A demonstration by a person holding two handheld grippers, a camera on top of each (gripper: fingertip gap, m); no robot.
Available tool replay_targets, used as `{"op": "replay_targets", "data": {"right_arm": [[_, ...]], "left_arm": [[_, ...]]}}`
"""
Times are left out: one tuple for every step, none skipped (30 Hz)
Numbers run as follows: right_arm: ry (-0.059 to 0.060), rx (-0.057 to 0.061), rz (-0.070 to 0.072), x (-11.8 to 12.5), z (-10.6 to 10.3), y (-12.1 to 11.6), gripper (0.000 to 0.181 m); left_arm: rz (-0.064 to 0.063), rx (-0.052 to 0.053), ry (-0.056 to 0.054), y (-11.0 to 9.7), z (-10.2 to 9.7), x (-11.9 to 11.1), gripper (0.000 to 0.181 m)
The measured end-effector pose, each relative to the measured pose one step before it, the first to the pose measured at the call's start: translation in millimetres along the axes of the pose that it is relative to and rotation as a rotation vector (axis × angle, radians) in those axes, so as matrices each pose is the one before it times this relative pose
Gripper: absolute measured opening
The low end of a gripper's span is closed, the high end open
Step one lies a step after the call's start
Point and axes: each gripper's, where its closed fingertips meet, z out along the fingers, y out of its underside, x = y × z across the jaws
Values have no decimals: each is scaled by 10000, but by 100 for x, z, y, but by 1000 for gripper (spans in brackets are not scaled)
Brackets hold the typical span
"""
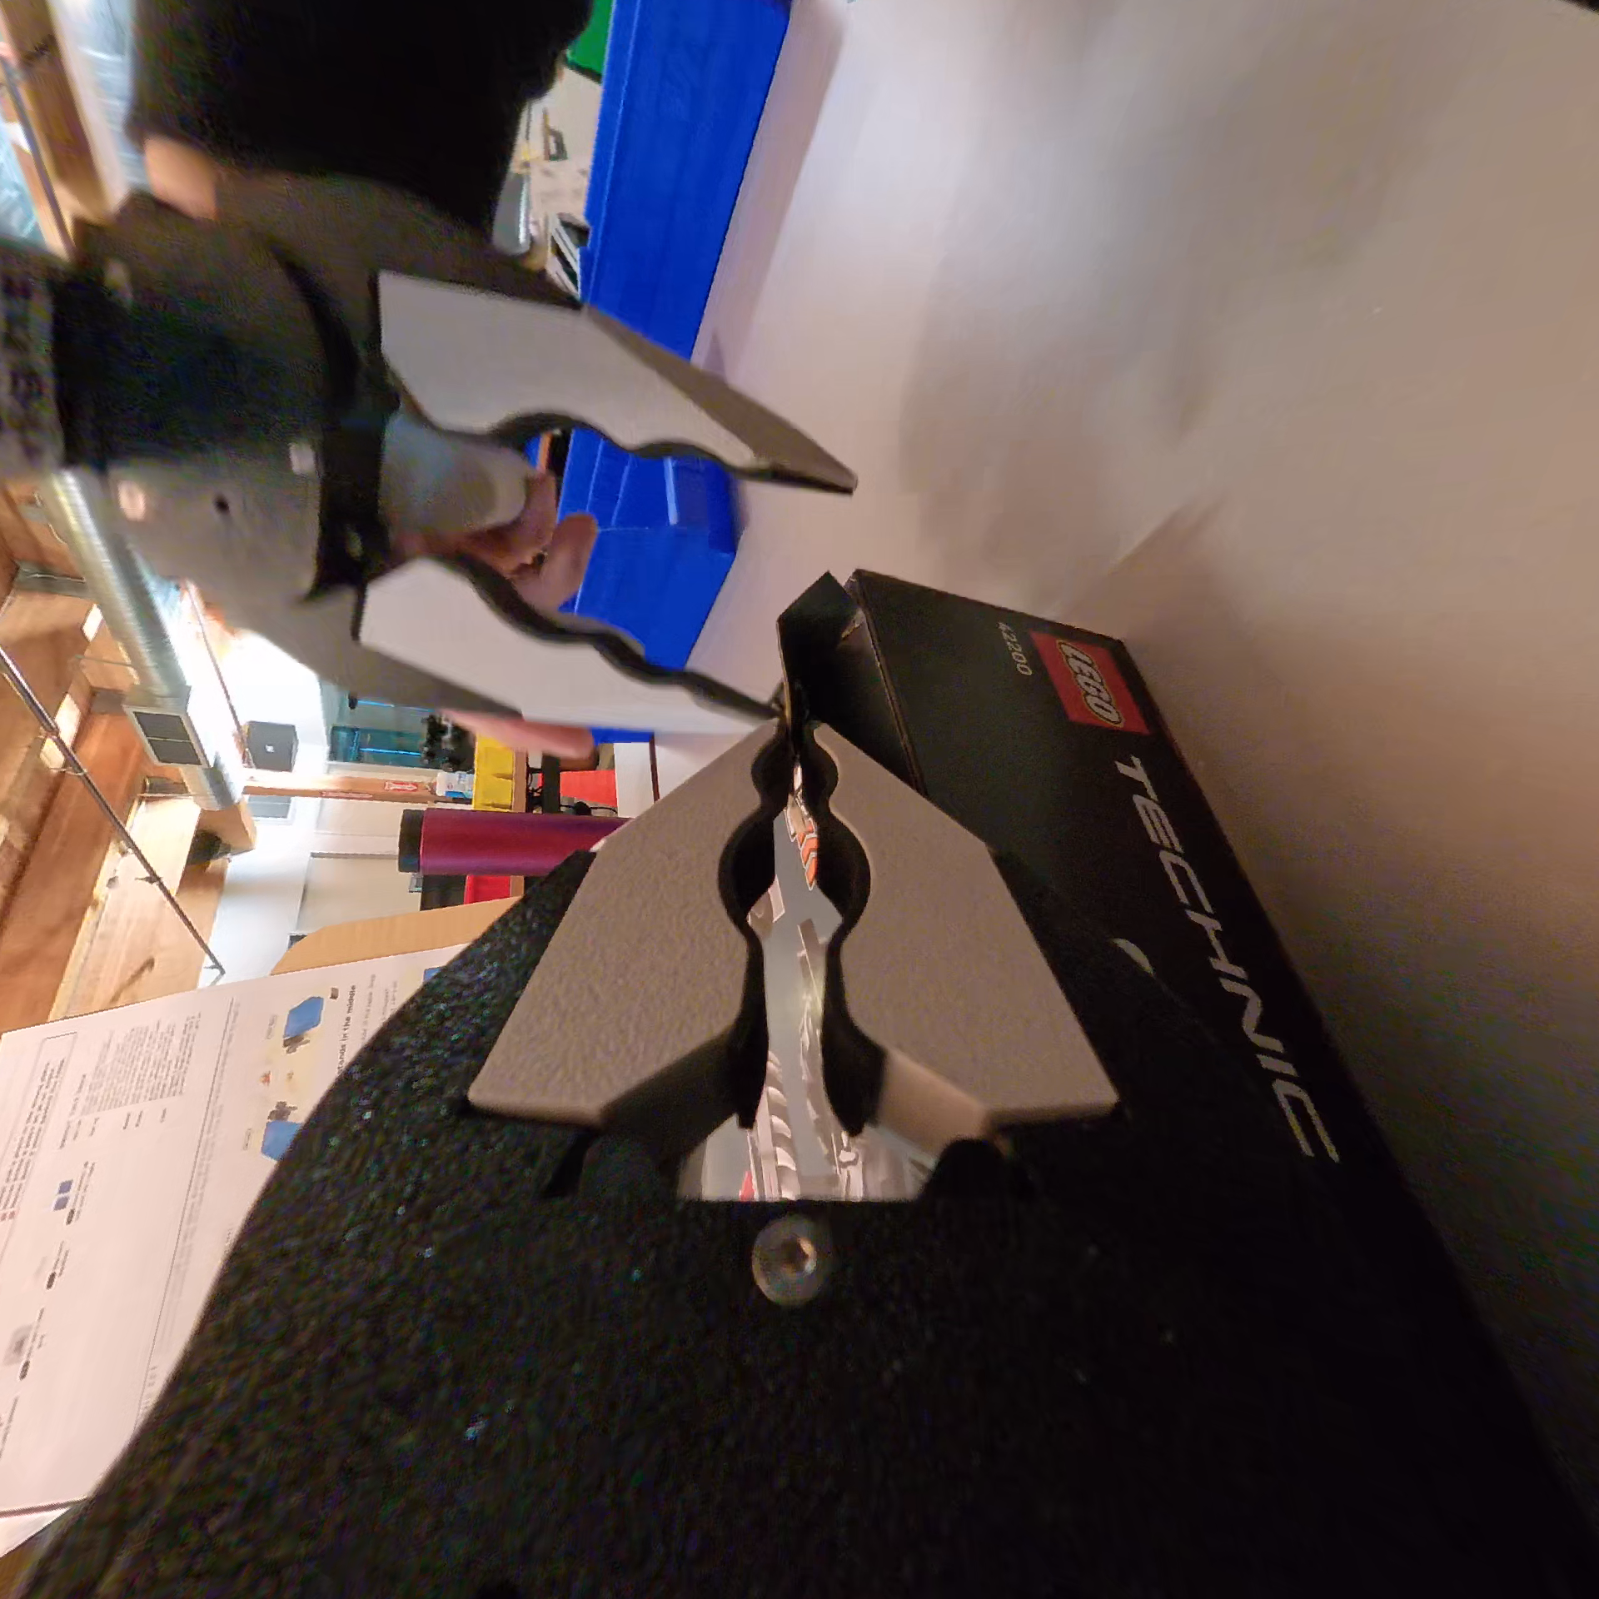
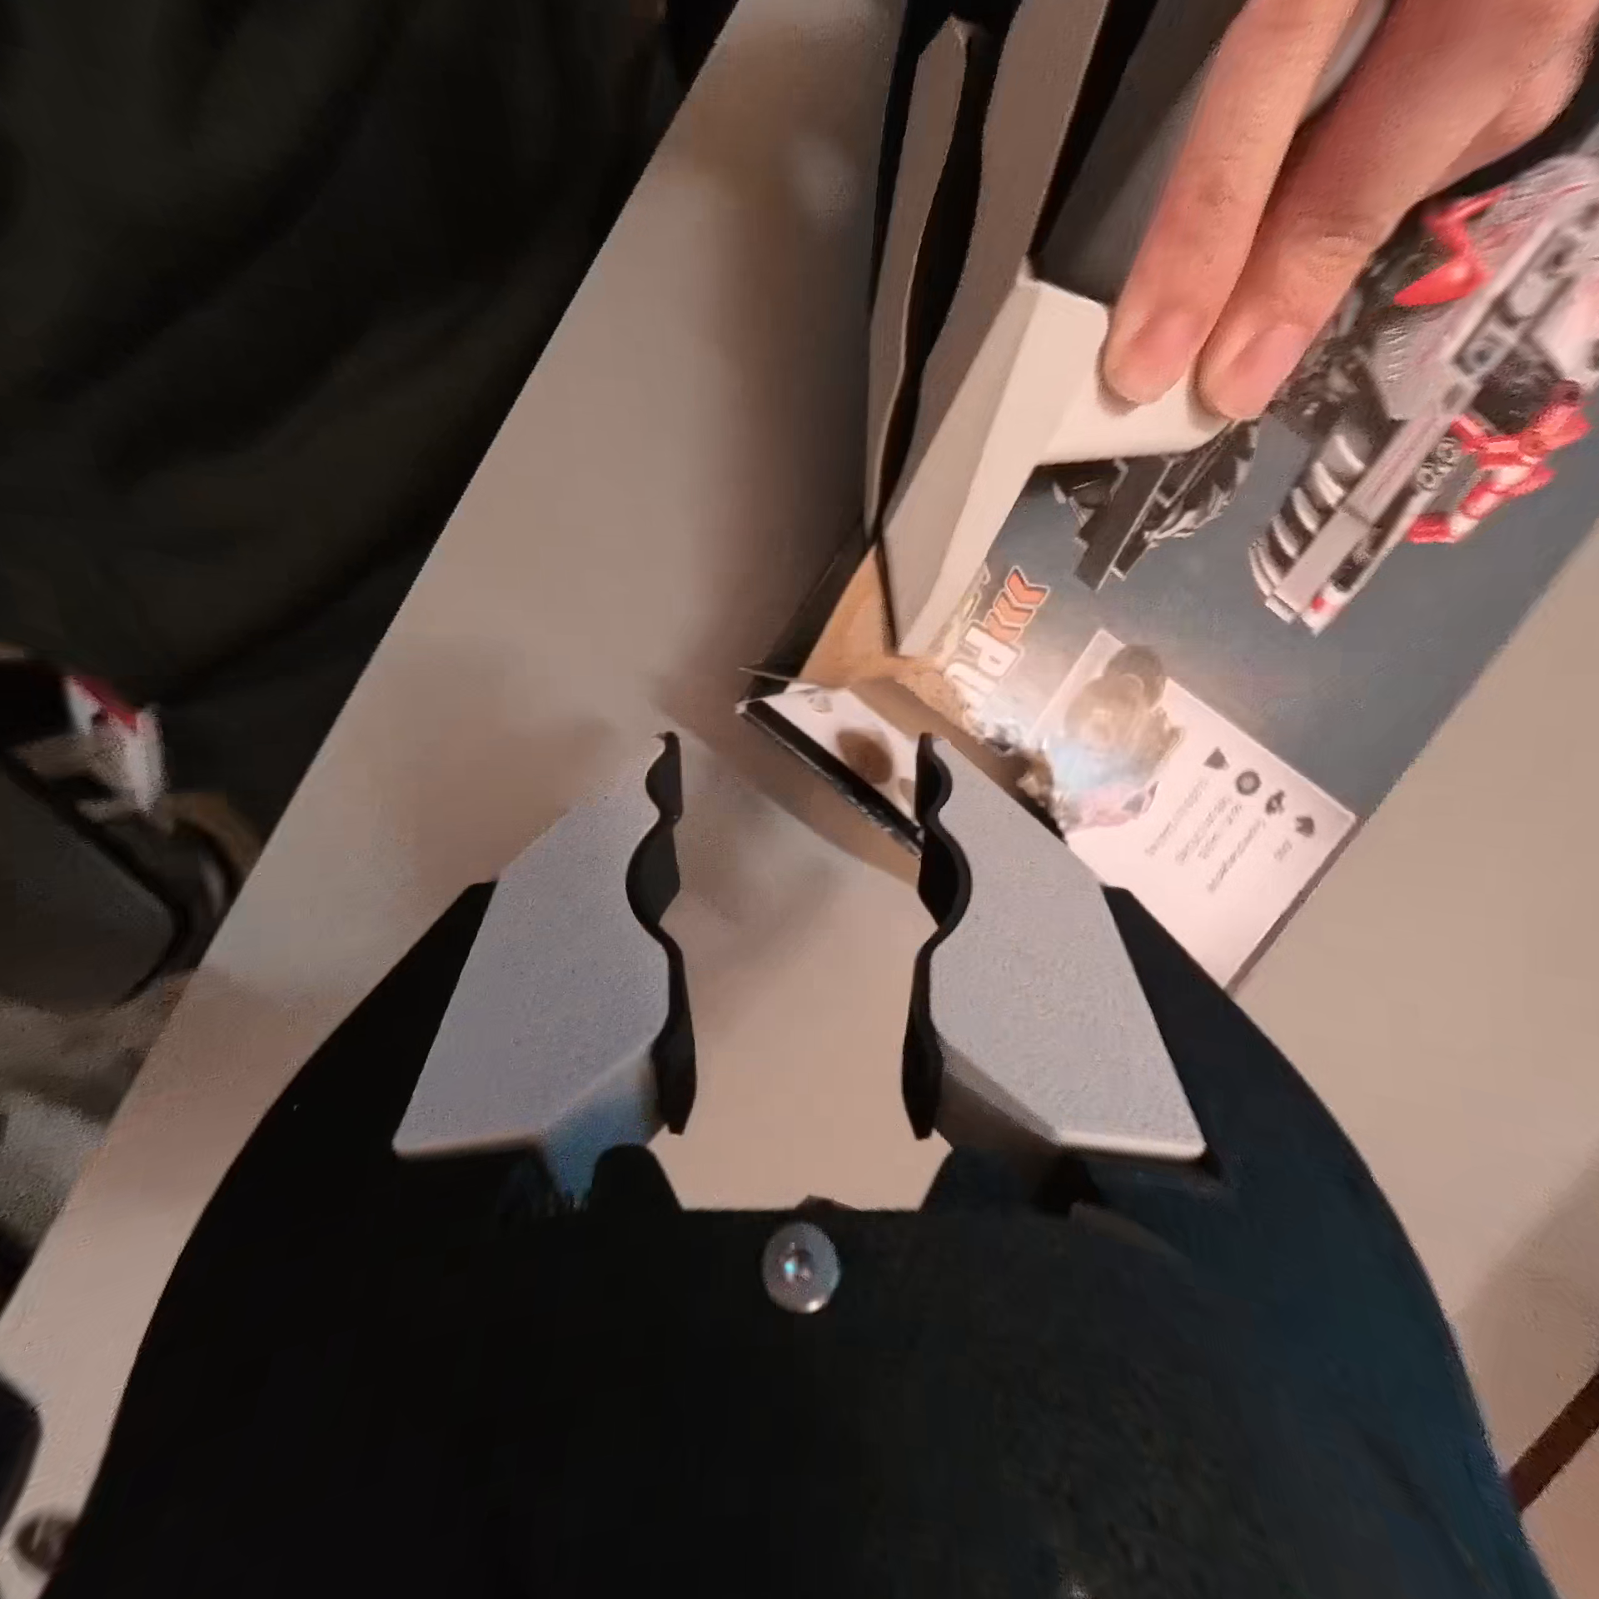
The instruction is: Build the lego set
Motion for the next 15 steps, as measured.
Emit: {"op": "replay_targets", "data": {"right_arm": [[-383,-413,-128,302,335,313,53],[-181,-551,-182,372,328,586,55],[-25,-444,-267,325,357,491,58],[-81,-156,-289,-24,375,146,56],[-76,-47,-223,-99,359,53,55],[-50,44,-144,-117,360,-4,53],[-120,140,-88,-273,387,-82,53],[-81,68,-28,-187,370,17,56],[-49,15,-28,-113,309,69,58],[-11,2,-48,-29,136,41,59],[-24,30,-14,-8,-42,-13,59],[-122,60,121,-58,-75,-76,59],[-182,45,186,-59,-51,-70,57],[-136,-20,80,-24,-32,-35,56],[-104,-60,24,-28,-13,-9,54]], "left_arm": [[22,-6,-14,-15,9,-9,0],[45,-12,-25,-10,-4,-14,0],[55,-16,-31,-22,-3,-15,0],[44,-15,-27,-10,6,-19,0],[29,-7,-17,-10,-5,-16,0],[11,-3,-6,2,14,-11,0],[-10,1,8,5,19,-12,0],[-27,7,23,8,28,-8,0],[-43,14,33,4,24,8,0],[-29,15,23,0,20,-3,0],[13,18,1,-17,8,-8,0],[65,33,-21,-22,-7,-16,0],[47,45,-9,-25,8,-5,0],[-40,40,34,-15,11,13,0],[-60,34,42,-21,4,22,0]]}}
